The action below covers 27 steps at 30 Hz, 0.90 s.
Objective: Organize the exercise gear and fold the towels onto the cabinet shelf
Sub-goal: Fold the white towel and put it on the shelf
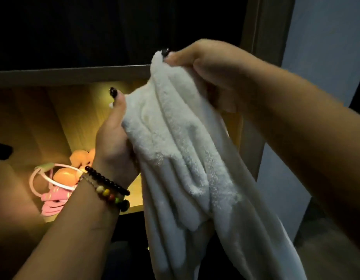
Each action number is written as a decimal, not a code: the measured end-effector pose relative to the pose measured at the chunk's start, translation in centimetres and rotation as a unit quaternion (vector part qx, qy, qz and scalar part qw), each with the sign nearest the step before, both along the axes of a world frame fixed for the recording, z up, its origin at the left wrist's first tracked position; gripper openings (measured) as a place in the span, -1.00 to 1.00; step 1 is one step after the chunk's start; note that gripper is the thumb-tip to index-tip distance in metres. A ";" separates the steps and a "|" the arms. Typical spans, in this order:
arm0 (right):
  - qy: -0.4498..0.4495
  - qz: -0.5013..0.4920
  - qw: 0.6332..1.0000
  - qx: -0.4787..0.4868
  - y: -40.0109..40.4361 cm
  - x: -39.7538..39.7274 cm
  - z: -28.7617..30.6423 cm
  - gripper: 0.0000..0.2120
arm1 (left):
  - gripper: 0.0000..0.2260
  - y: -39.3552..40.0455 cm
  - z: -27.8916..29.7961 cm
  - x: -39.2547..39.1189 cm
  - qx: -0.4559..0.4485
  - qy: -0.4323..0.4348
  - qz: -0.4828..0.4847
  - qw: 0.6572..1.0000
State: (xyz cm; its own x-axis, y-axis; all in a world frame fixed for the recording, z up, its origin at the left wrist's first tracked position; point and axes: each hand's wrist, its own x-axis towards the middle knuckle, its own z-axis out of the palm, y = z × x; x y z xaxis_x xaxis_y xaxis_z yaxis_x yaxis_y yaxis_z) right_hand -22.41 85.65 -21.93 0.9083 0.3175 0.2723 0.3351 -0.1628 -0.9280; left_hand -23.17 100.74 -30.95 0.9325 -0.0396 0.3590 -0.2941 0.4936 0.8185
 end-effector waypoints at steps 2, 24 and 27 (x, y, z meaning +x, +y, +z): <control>-0.021 0.021 0.999 -0.021 1.1 -0.8 -1.3 -0.88 | -0.42 1.5 -0.8 -1.2 0.006 0.012 0.007 1.000; -0.178 0.105 0.928 -0.309 3.9 7.3 -14.9 -0.69 | -0.71 8.6 -13.3 2.0 -0.083 0.247 0.237 0.936; -0.258 0.119 0.875 -0.391 4.5 9.5 -15.5 -0.74 | -0.71 9.6 -14.1 2.9 -0.064 0.239 0.251 0.936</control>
